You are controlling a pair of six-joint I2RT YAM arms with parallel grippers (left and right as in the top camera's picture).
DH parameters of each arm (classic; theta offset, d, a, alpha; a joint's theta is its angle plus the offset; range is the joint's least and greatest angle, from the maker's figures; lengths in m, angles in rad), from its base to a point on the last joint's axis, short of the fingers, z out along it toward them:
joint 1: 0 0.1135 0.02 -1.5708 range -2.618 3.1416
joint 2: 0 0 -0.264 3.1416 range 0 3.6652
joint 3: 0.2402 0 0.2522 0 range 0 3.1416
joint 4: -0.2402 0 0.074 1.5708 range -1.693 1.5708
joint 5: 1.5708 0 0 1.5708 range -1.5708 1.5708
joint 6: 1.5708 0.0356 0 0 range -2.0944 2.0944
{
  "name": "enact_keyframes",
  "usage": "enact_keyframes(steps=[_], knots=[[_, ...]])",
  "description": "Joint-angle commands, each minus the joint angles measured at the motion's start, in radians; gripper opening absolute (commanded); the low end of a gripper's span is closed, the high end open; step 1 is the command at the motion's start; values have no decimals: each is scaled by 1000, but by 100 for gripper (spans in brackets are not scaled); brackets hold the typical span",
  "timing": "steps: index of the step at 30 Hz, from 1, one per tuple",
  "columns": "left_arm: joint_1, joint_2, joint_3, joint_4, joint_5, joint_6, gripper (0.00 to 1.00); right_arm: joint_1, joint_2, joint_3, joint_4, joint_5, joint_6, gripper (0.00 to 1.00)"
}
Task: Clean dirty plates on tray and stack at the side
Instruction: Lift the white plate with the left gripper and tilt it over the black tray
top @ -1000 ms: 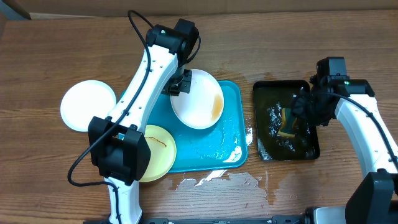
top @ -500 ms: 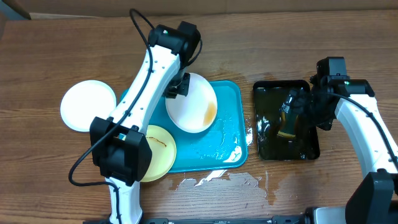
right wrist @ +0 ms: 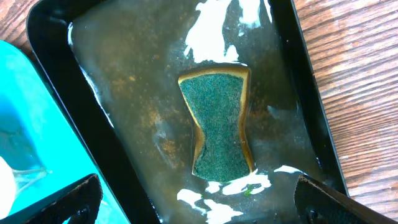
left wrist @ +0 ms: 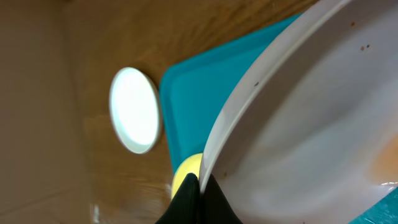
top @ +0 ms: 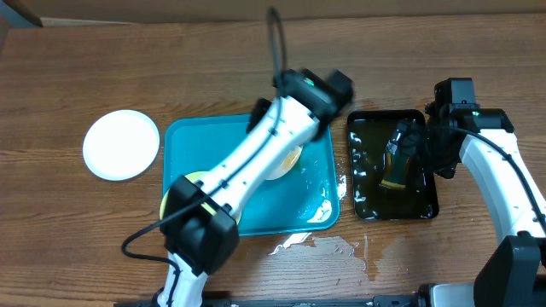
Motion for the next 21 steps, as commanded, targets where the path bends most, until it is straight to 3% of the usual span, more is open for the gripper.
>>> enact_keyframes(steps=[1,11,21], knots=[[-63,7,30,-53,-248,-191,4,-3,-20,17,5,2,0,100],[-186,7,28,-73,-341,-280,4,-3,-20,17,5,2,0,100],[-282,7,28,-74,-428,-288,4,-3,-20,17,5,2,0,100]])
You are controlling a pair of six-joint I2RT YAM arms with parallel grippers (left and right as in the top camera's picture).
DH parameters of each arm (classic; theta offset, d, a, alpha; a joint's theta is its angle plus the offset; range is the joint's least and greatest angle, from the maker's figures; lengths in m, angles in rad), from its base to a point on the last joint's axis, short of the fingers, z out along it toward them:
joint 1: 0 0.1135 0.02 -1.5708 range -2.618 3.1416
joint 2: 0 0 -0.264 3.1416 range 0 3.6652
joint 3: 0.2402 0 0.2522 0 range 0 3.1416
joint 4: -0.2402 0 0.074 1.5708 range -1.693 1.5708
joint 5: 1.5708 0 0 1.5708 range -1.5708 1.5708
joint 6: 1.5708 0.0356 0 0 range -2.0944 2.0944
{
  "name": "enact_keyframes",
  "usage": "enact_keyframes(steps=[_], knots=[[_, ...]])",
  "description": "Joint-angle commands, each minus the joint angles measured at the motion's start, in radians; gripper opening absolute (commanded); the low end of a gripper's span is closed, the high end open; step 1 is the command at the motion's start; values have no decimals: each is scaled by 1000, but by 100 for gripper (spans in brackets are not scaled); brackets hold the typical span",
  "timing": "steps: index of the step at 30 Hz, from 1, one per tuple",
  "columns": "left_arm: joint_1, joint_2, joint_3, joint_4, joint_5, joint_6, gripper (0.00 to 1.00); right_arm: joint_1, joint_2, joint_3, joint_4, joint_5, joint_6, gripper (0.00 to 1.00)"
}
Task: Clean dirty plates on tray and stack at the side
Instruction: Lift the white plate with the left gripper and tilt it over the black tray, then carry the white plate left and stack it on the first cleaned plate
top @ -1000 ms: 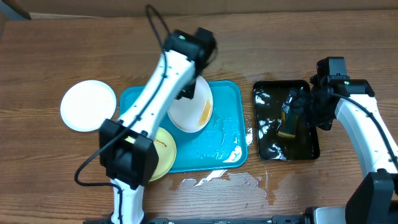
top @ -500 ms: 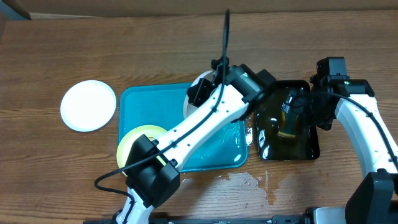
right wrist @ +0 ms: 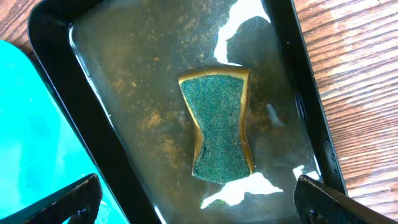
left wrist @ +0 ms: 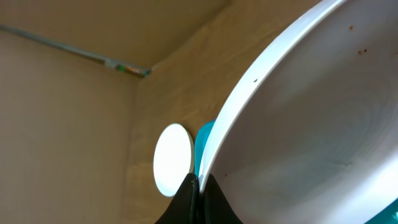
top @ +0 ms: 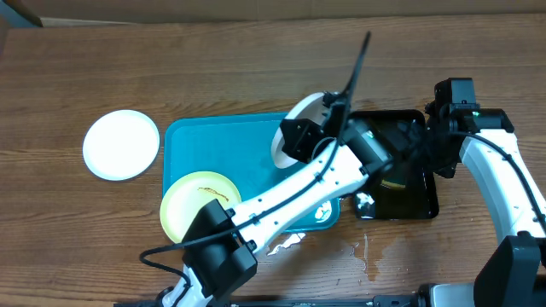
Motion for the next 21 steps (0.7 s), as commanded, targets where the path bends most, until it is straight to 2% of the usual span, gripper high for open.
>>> enact_keyframes(steps=[1,10,14,21], knots=[[-19,7,27,-2,-69,-49,4,-3,-20,17,4,2,1,100],[-12,7,27,-2,-51,-49,4,-3,-20,17,29,-7,2,100],[16,5,27,-2,-27,-99,4,-3,-20,17,30,-57,2,100],[270,-53,27,-2,219,-101,4,-3,-20,18,30,-58,1,100]])
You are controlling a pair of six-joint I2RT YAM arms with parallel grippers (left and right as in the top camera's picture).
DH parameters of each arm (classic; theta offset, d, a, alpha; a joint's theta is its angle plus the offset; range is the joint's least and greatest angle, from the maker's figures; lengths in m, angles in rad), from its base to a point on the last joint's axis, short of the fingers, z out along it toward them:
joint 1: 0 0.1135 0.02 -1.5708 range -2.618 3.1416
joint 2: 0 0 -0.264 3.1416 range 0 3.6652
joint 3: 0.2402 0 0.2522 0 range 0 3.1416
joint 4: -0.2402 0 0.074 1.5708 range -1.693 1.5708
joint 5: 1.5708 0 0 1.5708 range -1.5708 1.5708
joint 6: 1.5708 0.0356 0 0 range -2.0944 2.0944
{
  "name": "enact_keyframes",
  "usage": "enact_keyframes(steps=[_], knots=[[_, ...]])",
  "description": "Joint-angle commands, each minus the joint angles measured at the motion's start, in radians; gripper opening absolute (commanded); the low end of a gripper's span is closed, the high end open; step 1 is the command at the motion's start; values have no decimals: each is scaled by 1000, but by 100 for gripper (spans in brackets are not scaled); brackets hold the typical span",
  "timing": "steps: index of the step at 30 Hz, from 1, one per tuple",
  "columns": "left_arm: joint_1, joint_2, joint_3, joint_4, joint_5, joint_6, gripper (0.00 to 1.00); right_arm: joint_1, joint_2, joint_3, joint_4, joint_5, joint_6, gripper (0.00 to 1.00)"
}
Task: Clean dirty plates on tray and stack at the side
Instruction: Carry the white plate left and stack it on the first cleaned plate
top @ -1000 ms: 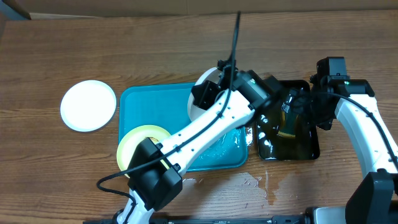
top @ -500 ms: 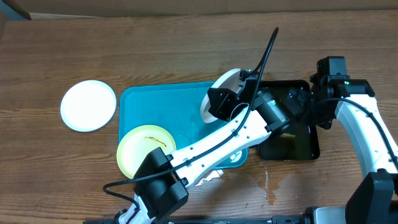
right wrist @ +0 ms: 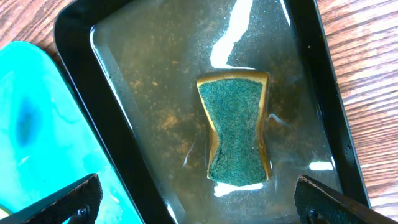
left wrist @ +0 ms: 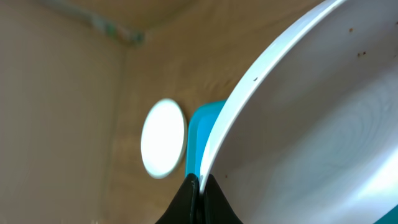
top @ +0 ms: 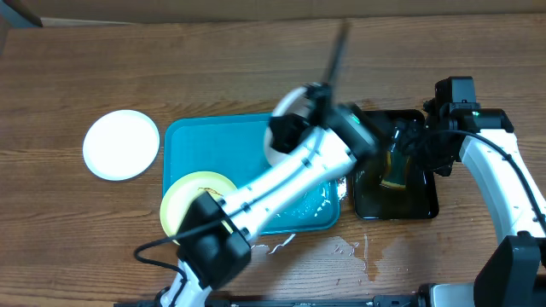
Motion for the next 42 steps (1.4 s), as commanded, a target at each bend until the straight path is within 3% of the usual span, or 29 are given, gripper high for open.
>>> enact_keyframes(steps=[1,4,10,14,18,24,32,33,37,42], knots=[[201,-61,27,-2,155,-37,4,-3,-20,17,6,-11,1,100],[372,-87,26,5,245,-13,4,-3,-20,17,6,-11,1,100],[745,-98,26,107,470,168,4,-3,-20,17,6,-11,1,100],[981,-97,26,158,618,229,4,-3,-20,17,6,-11,1,100],[1169,-95,17,179,649,237,4,-3,-20,18,13,-8,1,100],[1318,-95,-38,204,673,244,4,-3,-20,18,14,-8,1,100],[1341,-94,-205,378,719,309,5,-3,-20,18,14,-8,1,100],[1341,-94,-215,394,733,327,9,-3,-20,18,14,-8,1,100],[1341,-94,-220,409,832,426,72,-3,-20,18,14,-8,1,100],[1338,-94,-220,378,1074,594,77,-3,-20,18,14,-8,1,100]])
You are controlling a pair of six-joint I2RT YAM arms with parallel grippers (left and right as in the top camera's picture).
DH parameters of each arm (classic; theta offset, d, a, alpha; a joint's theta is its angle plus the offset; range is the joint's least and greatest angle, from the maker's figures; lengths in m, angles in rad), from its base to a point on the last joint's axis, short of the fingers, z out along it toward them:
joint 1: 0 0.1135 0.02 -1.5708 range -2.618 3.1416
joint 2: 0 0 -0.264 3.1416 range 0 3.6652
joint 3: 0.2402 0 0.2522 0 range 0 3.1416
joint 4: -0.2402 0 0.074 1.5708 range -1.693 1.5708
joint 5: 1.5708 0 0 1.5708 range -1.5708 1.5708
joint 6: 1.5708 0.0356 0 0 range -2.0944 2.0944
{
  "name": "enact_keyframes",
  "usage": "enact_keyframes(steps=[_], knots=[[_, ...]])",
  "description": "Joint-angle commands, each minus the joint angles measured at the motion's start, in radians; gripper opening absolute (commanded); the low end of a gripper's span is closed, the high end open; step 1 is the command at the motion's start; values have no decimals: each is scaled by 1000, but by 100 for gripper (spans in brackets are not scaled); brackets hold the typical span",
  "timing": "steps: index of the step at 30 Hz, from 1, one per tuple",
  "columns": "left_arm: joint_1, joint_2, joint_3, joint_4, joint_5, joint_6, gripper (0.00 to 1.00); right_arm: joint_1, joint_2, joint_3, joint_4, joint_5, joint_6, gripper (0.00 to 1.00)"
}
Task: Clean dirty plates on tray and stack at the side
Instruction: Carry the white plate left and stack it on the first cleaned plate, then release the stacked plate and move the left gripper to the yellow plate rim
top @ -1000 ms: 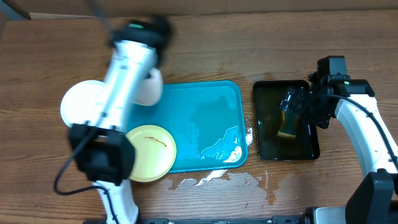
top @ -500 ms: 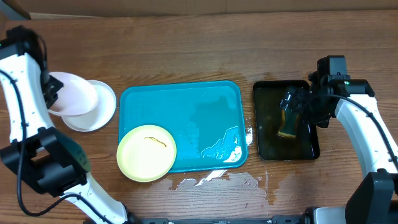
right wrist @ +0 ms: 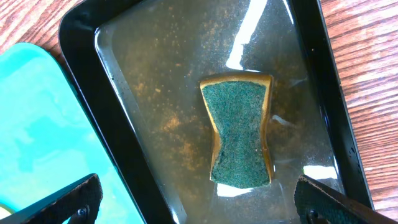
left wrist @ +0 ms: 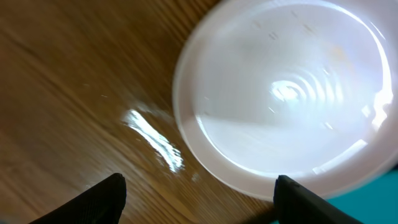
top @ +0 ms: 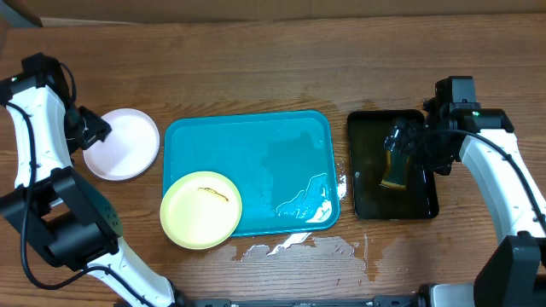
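A white plate (top: 124, 145) lies flat on the wood left of the teal tray (top: 256, 141); in the left wrist view the white plate (left wrist: 286, 93) looks glossy and wet. My left gripper (top: 94, 130) is at the plate's left rim, open and holding nothing (left wrist: 199, 208). A yellow-green plate (top: 201, 209) with a brown smear lies on the tray's front left corner. My right gripper (right wrist: 199, 208) hangs open above the green sponge (right wrist: 241, 140), which lies in the black water tray (right wrist: 112, 149).
Puddles of water (top: 299, 243) lie on the table in front of the teal tray, and a wet patch (top: 303, 205) is inside it. The black water tray (top: 363, 205) stands just right of the teal tray. A wet streak (left wrist: 155, 140) is beside the white plate.
My left gripper held the white plate tilted up over the teal tray's far right corner. That plate now lies at the table's left and the gripper is open beside it. The right arm stayed put.
My left gripper held a speckled white plate by its rim over the teal tray, then near the black water tray, then back over the teal tray's corner. Now the plate rests where a white plate lay at the left. My right gripper stayed open above the sponge throughout.
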Motion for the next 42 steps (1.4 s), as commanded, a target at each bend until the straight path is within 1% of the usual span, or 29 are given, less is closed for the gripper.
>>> enact_keyframes(steps=[1,3,5,8,11,13,14,16,18,19,20,22,26,30,32,33,34,37,39,40,41,42], knots=[[-5,-28,-5,-46,264,186,77,-3,-20,18,5,-2,2,100],[-14,-28,-5,-131,335,248,77,-3,-20,18,5,-2,2,100],[-30,-29,-5,-179,334,269,77,-3,-20,18,5,-2,2,100],[-68,-29,-6,-233,318,273,78,-3,-20,18,5,-2,2,100],[-110,-29,-12,-296,271,268,78,-3,-20,18,5,-2,2,100],[-147,-34,-42,-312,254,261,75,-3,-20,18,5,-2,2,100],[-155,-38,-51,-311,254,261,75,-3,-20,18,5,-2,2,100],[-183,-57,-101,-295,254,261,75,-3,-20,18,5,-2,2,100],[-210,-98,-178,-265,254,261,72,-3,-20,18,5,-2,2,100],[-222,-130,-226,-238,254,261,69,-3,-20,18,5,-2,2,100],[-233,-192,-299,-193,254,248,68,-3,-20,18,5,-2,2,100],[-238,-289,-380,-147,254,233,68,-3,-20,18,5,-2,2,100],[-229,-523,-493,-118,254,182,72,-3,-20,18,5,-2,1,100],[-232,-719,-592,-115,224,143,64,-3,-20,18,5,-2,2,100],[-232,-788,-657,-106,164,70,62,-3,-20,18,5,-2,2,100],[-232,-813,-682,-82,168,46,61,-3,-20,18,5,-2,2,100],[-231,-840,-714,-44,180,14,52,-3,-20,18,5,-2,2,100],[-231,-849,-765,2,197,-107,36,-3,-20,18,5,-2,2,100],[-232,-844,-816,63,204,-133,34,-3,-20,18,5,-2,2,100],[-231,-838,-850,111,197,-137,34,-3,-20,18,5,-2,1,100],[-229,-825,-917,192,178,-166,34,-3,-20,18,5,-2,2,100],[-229,-817,-942,221,167,-184,33,-3,-20,18,5,-2,2,100]])
